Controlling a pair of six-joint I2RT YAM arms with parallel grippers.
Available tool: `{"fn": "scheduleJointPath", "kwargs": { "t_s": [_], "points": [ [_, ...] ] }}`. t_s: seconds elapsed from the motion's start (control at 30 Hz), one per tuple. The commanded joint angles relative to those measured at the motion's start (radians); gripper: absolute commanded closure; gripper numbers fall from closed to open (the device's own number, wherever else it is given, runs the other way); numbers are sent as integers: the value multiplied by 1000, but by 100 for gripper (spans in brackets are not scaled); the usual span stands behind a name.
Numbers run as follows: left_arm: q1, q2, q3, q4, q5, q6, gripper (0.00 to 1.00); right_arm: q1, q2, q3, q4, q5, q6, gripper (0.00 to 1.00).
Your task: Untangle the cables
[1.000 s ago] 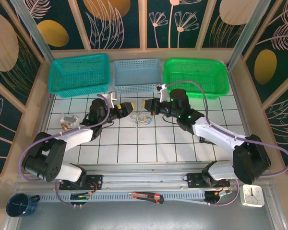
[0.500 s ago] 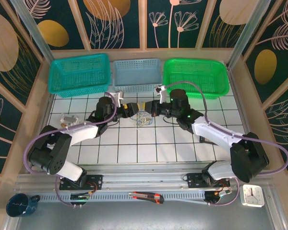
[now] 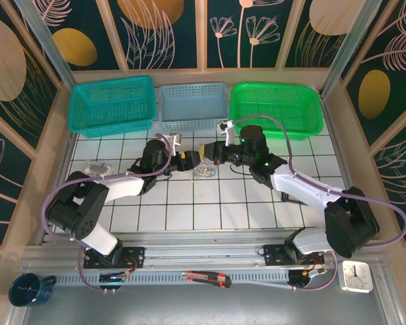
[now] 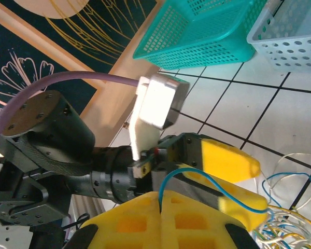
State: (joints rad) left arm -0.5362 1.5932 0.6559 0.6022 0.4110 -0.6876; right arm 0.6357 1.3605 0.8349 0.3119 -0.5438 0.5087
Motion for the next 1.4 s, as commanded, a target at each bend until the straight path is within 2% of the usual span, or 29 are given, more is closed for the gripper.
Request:
{"fn": "scheduleJointPath", "kwargs": {
  "t_s": [0.0,0.23,0.4,0.67,0.77,0.87,0.97,1.1,1.23,1.37],
  "points": [
    [-17,41,53,45,-4,17,26,-6,-26,7,52,-48,25,100],
    [-26,85,47,73,-9,6,49,-20,-90,8,123,-113,76,100],
    [-24,76,12,93,-18,-4,61,-50,-101,-30,203,-135,128,100],
    [-25,46,-7,75,-46,10,67,-82,-83,-103,259,-121,164,100],
    [-25,20,-2,41,-69,29,62,-83,-86,-126,264,-108,166,100],
    [-24,-17,4,0,-106,49,50,-83,-92,-140,260,-94,168,100],
    [-25,-60,15,-68,-160,76,39,-124,-96,-147,244,-74,168,100],
    [-24,-129,10,-134,-231,107,28,-138,-97,-159,244,-68,174,100],
    [-24,-200,-11,-150,-233,135,24,-146,-93,-167,243,-62,174,100],
    [-25,-258,-24,-165,-154,146,24,-149,-85,-171,241,-49,169,100]
  ]
}}
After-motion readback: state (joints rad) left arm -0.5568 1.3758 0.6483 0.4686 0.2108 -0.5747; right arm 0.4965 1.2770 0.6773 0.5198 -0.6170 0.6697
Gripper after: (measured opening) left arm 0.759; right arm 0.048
